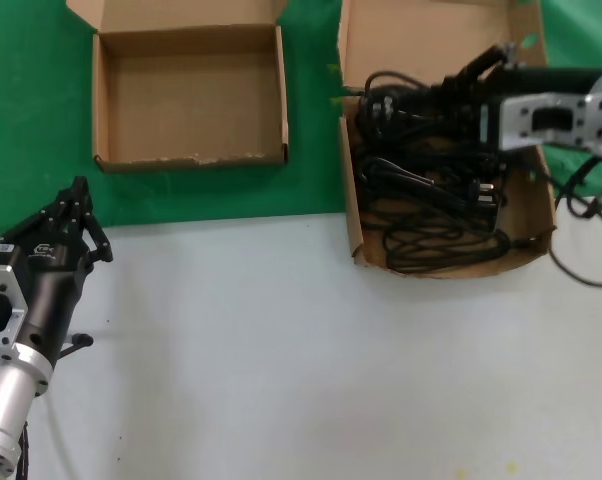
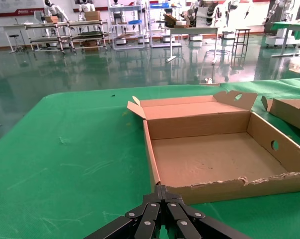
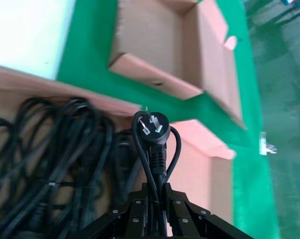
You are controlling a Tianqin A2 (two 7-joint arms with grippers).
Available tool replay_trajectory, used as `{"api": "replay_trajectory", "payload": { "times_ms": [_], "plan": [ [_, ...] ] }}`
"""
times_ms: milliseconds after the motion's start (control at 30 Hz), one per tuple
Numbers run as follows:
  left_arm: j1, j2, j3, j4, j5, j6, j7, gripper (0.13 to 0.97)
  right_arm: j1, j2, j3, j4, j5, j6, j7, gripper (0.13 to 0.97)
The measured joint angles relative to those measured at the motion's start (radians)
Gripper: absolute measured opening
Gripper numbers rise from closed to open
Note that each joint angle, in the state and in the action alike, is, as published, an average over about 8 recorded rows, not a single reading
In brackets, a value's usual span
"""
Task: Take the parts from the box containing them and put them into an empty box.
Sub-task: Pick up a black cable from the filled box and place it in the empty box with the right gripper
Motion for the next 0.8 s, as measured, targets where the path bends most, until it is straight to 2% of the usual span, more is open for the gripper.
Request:
{"api": "replay_trajectory", "payload": {
  "times_ms": [200, 433, 800],
  "plan": [
    [0.000, 0.000, 0.000, 0.000, 0.000, 0.000, 0.000, 0.145, 0.048, -0.007, 0.022, 0.100, -0.042, -0.063, 0.093, 0.204],
    [0.000, 0.000, 0.000, 0.000, 0.000, 0.000, 0.000, 0.145, 0.100, -0.081, 0.022, 0.169, -0.066, -0.069, 0.140, 0.204],
    [0.000, 0.000, 0.000, 0.000, 0.000, 0.000, 0.000, 0.145, 0.119, -0.268, -0.036, 0.120, -0.099, 0.021, 0.106, 0.204]
  ]
}}
